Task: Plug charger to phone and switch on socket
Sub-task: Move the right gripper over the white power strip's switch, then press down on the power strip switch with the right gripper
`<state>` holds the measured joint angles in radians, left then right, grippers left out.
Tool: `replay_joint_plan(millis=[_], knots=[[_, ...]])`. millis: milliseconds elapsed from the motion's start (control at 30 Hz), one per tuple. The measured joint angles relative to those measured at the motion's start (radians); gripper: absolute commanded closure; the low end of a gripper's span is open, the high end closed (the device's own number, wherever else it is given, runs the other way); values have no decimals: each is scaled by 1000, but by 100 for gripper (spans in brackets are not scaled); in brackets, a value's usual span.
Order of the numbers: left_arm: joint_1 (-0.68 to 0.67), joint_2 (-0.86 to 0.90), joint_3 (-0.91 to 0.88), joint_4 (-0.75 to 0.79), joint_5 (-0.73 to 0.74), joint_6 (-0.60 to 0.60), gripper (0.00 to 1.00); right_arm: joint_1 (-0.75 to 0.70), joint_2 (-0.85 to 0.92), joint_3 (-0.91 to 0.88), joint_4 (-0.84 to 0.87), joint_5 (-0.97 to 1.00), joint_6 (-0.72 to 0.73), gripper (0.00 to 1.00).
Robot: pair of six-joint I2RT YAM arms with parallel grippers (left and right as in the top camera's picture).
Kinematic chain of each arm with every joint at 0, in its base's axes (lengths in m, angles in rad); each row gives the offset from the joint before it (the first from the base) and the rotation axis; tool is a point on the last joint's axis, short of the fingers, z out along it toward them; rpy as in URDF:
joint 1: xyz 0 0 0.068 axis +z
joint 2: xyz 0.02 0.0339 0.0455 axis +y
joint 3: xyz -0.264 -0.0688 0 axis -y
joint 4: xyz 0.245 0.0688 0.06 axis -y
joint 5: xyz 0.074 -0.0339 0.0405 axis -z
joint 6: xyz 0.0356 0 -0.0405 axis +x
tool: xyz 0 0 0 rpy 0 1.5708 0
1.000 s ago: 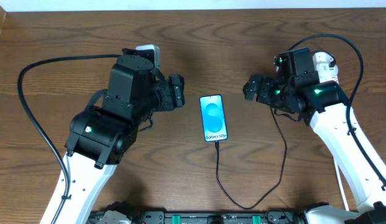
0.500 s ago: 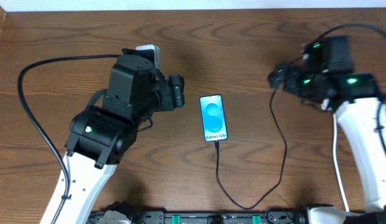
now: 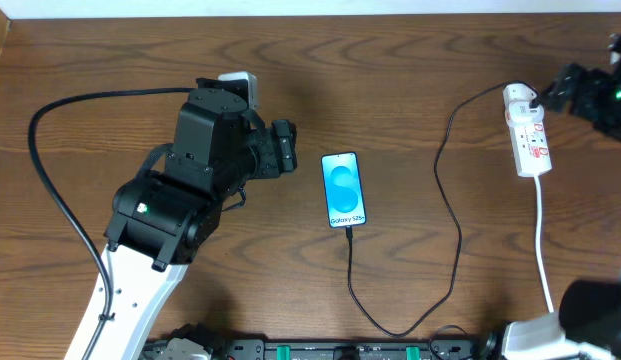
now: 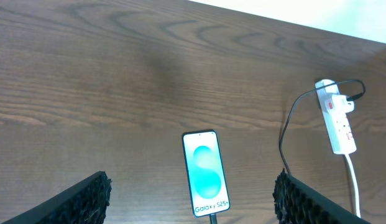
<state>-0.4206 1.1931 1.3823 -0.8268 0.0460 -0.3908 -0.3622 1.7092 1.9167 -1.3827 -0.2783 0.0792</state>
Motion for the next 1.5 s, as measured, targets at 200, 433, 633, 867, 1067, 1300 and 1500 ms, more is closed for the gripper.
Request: replay_joint_plan(millis=[200,433,633,867,1067,1300,1500], knots=[[0,0,0,-1,0,0,16,-107,195,91,-18,-90,-118,1],[0,0,0,0,0,0,16,-129,358,92,-16,-145,-278,1],[0,0,0,0,0,0,16,-119,455,92,51,-163,-372,1],[0,0,0,0,0,0,16,-111,529,92,117,-170,-414,1],[0,0,0,0,0,0,16,-100,546,92,174,-177,-431,1],[0,0,0,0,0,0,16,-87,587,93,221,-187,-431,1],[0,0,0,0,0,0,16,-71,624,93,224,-205,-431,1]])
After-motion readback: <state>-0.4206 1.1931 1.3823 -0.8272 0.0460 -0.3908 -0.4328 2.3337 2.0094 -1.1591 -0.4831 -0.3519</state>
